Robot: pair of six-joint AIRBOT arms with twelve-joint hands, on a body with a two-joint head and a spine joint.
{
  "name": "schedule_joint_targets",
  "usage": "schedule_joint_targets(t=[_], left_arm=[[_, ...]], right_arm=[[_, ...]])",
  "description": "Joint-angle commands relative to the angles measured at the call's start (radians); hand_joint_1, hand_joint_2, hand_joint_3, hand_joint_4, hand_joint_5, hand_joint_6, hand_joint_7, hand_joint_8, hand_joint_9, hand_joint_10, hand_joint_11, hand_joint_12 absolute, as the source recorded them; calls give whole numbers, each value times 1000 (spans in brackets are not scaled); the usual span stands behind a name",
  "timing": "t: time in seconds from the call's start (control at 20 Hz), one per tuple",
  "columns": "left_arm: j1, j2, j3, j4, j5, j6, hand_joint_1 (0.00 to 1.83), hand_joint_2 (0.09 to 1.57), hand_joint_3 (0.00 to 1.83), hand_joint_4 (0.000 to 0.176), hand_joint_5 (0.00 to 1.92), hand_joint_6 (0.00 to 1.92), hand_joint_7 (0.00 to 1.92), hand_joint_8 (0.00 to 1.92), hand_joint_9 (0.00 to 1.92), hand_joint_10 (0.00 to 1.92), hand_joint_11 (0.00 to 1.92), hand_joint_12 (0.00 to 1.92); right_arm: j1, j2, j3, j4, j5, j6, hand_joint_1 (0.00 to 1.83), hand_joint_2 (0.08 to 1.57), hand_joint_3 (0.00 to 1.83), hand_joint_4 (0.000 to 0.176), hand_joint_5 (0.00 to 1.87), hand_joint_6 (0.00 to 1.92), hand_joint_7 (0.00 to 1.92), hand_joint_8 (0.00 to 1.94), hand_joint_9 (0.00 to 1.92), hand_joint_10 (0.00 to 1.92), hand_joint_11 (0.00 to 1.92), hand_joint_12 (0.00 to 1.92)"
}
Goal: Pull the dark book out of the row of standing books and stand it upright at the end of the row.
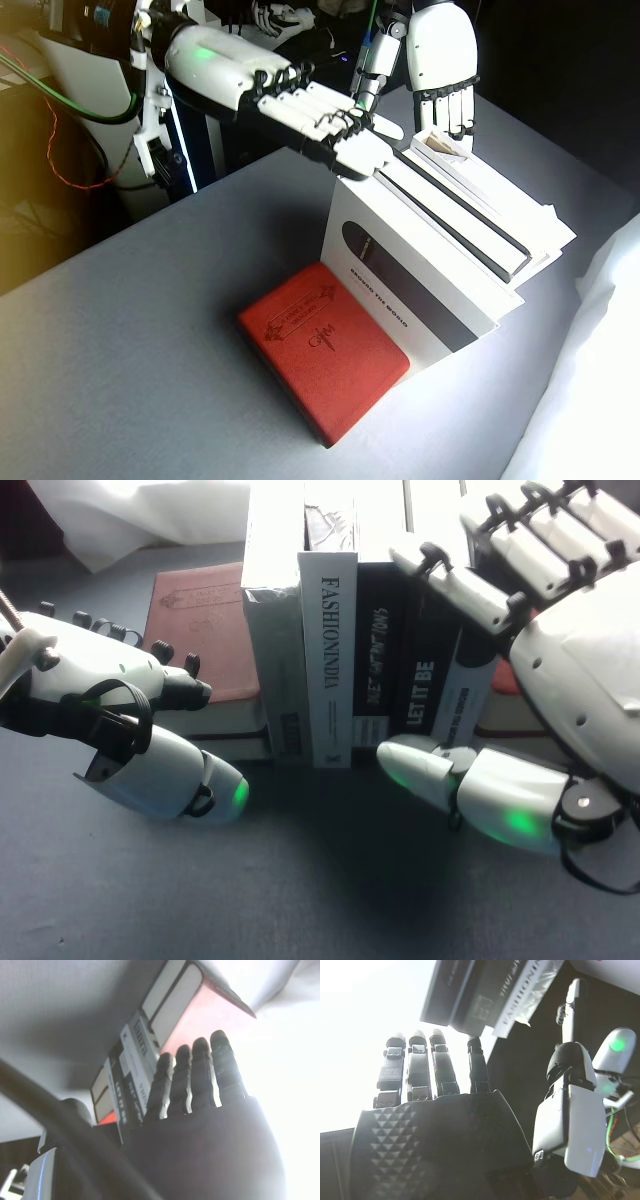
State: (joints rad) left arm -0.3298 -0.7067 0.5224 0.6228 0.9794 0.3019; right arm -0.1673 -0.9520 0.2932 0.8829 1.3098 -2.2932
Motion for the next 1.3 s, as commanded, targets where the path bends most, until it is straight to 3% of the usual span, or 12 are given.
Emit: schedule_joint_targets(t=[0.0, 0.5, 0.8, 1.25], left_arm=[[-12, 9, 1, 53, -34, 3, 0, 1205, 2, 0, 70, 8, 34, 3, 4, 1, 5, 2], [-12, 9, 1, 53, -34, 3, 0, 1215, 3, 0, 70, 1, 52, 4, 13, 3, 9, 4], [-12, 9, 1, 53, -34, 3, 0, 1219, 4, 0, 89, 8, 64, 7, 23, 5, 9, 5], [-12, 9, 1, 53, -34, 3, 0, 1219, 0, 0, 96, 5, 62, 6, 22, 6, 21, 9]], right_arm=[[5, 9, -8, -94, 72, -1, 0, 1028, 13, 0, 0, 0, 0, 0, 0, 0, 0, 0], [15, 9, 14, -143, 105, 16, 0, 1033, 9, 0, 0, 0, 0, 0, 0, 0, 0, 0], [17, 9, 17, -111, 139, -22, 0, 1036, 10, 0, 0, 0, 0, 0, 0, 0, 0, 0], [17, 9, 18, -42, 131, -2, 0, 1034, 6, 0, 0, 0, 0, 0, 0, 0, 0, 0]])
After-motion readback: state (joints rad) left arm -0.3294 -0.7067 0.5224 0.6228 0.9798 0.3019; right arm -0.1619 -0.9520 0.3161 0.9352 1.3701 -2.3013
